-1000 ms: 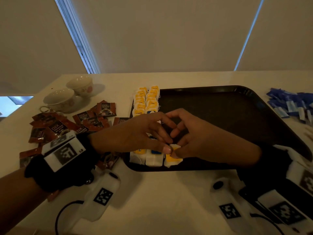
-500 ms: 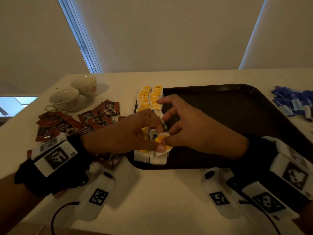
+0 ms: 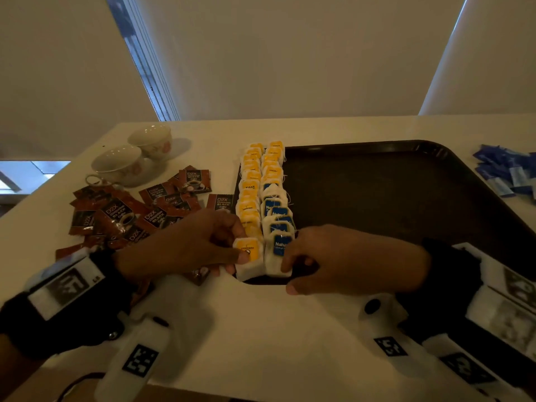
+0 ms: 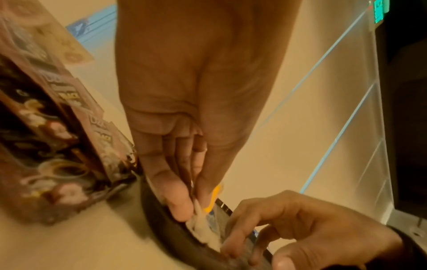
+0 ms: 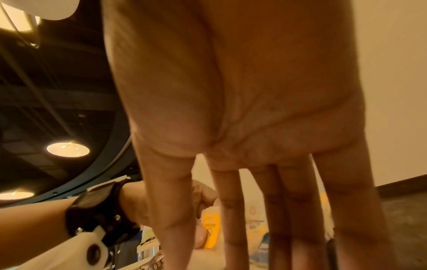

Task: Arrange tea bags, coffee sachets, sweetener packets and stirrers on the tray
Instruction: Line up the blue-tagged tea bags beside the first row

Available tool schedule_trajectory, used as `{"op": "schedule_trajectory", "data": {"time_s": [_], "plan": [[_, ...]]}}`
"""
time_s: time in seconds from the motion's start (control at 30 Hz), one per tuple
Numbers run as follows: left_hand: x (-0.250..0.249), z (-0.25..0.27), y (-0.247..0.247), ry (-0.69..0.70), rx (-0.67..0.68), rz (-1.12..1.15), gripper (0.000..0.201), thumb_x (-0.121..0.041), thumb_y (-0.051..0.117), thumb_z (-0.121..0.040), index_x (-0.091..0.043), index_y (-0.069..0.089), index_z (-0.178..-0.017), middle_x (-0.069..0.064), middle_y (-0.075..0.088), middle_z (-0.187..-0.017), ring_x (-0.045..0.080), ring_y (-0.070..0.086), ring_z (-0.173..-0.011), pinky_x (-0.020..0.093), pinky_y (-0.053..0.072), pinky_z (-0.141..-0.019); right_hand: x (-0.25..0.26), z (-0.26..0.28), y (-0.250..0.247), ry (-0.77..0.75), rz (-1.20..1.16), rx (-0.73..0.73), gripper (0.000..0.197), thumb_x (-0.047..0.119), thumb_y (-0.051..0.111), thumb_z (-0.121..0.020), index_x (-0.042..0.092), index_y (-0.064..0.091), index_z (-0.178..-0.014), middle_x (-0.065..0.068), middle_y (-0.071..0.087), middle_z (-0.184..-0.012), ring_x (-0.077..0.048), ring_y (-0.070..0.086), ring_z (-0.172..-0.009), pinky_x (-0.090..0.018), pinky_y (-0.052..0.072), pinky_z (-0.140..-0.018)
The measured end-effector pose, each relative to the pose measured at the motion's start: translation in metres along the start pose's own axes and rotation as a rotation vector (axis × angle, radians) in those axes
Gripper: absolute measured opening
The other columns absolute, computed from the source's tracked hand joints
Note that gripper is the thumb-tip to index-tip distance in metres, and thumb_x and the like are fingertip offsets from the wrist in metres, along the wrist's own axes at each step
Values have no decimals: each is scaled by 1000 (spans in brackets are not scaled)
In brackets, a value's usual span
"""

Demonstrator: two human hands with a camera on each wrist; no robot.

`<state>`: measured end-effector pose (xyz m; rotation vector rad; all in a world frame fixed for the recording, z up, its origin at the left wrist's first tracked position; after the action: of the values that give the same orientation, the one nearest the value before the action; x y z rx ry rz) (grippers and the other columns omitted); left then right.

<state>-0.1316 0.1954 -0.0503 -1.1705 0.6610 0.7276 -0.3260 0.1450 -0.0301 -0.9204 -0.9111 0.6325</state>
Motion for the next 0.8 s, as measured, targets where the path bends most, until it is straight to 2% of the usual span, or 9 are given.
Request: {"op": "schedule_trajectory", "data": {"time_s": [0.07,0.13,0.17,0.27,0.33,0.4,0.5,0.67,0.8], "plan": [[2,-2,3,-21,-8,-43,36,-38,72,-65,-13,63,-89,6,73,-78,19,71,-72,33,59,-70,-1,-4,5,-8,-1,0,34,39,57,-90,24,57,-121,18,43,-86,1,47,-80,-6,34,-62],[1,-4,3,-35,-32,-209,22,-32,74,-71,-22,60,-86,-1,68,-76,10,66,-68,12,51,-63,-2,-11,8,-3,-25,-46,28,34,58,-90,24,59,-117,21,37,-76,4,41,-69,-6,30,-59],[-2,-5,3,-28,-51,-326,23,-31,75,-74,-29,56,-86,-6,63,-77,6,60,-67,7,46,-60,-2,-14,8,3,-34,-80,25,32,58,-90,24,60,-113,21,37,-73,6,39,-66,-6,29,-58],[-12,-4,3,61,-130,-522,41,-32,77,-74,-41,43,-95,-13,53,-85,0,49,-67,5,39,-57,-4,-20,7,37,-40,-110,15,25,56,-91,21,60,-105,18,41,-70,3,41,-64,-8,31,-57],[-16,-2,3,158,-169,-538,45,-32,78,-72,-45,40,-90,-18,47,-89,-5,47,-73,4,39,-62,-3,-22,5,54,-20,-78,13,23,52,-92,19,59,-102,15,42,-70,-4,44,-68,-13,35,-60],[-18,0,5,195,-105,-539,41,-29,77,-73,-45,41,-85,-20,45,-91,-9,48,-78,4,39,-65,-2,-21,4,65,11,-42,15,21,50,-93,16,60,-103,10,48,-76,-11,50,-77,-21,42,-67],[-18,-1,10,154,31,-537,20,-25,71,-81,-32,54,-88,-16,50,-89,1,55,-79,6,42,-66,0,-21,3,81,43,-24,19,20,47,-94,14,60,-107,-2,62,-98,-18,58,-93,-26,43,-75],[-15,-7,11,182,45,-562,16,-28,71,-81,-22,62,-93,-16,48,-92,2,55,-82,3,39,-69,-2,-28,4,96,91,-7,27,22,45,-96,11,58,-117,-7,62,-115,-20,57,-103,-17,33,-56],[-14,-9,8,209,107,-523,26,-37,72,-78,-23,64,-98,-17,49,-93,2,54,-86,6,43,-74,-3,-30,5,103,111,0,28,22,46,-96,10,57,-119,-8,61,-117,-21,57,-105,-15,31,-55]]}}
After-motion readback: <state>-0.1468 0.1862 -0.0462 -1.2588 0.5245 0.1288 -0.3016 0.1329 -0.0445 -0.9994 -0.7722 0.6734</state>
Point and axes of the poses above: each hand's wrist, its own z-axis away from the middle knuckle, its own y-axis out of the palm, x = y × z, the point moved 2 cm from there along -z, towards the middle knuckle
